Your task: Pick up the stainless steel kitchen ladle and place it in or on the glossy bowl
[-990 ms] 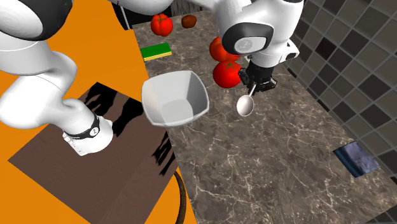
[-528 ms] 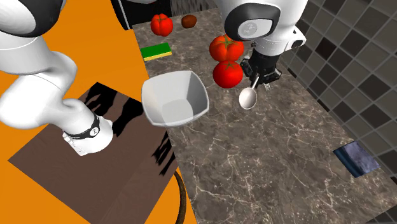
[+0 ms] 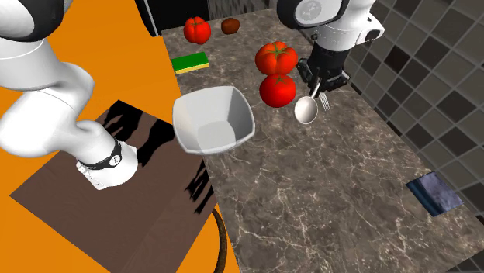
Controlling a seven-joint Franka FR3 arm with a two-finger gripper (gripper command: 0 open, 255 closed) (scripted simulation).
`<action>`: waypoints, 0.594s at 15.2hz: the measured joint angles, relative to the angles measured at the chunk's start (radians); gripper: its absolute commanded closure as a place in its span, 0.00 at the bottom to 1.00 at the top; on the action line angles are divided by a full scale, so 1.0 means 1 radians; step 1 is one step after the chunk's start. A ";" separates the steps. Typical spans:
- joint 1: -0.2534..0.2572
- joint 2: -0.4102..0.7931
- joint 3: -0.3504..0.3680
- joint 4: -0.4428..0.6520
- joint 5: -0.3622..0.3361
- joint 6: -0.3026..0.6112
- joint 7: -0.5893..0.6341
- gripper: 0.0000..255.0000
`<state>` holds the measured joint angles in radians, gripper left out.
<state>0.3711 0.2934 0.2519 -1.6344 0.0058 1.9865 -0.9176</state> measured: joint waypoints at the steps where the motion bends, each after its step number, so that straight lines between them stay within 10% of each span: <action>1: 0.000 -0.001 0.000 0.012 0.000 -0.013 0.000 1.00; 9: 0.002 -0.011 0.002 0.107 0.002 -0.118 0.005 1.00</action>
<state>0.3729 0.2828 0.2539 -1.5270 0.0074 1.8689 -0.9129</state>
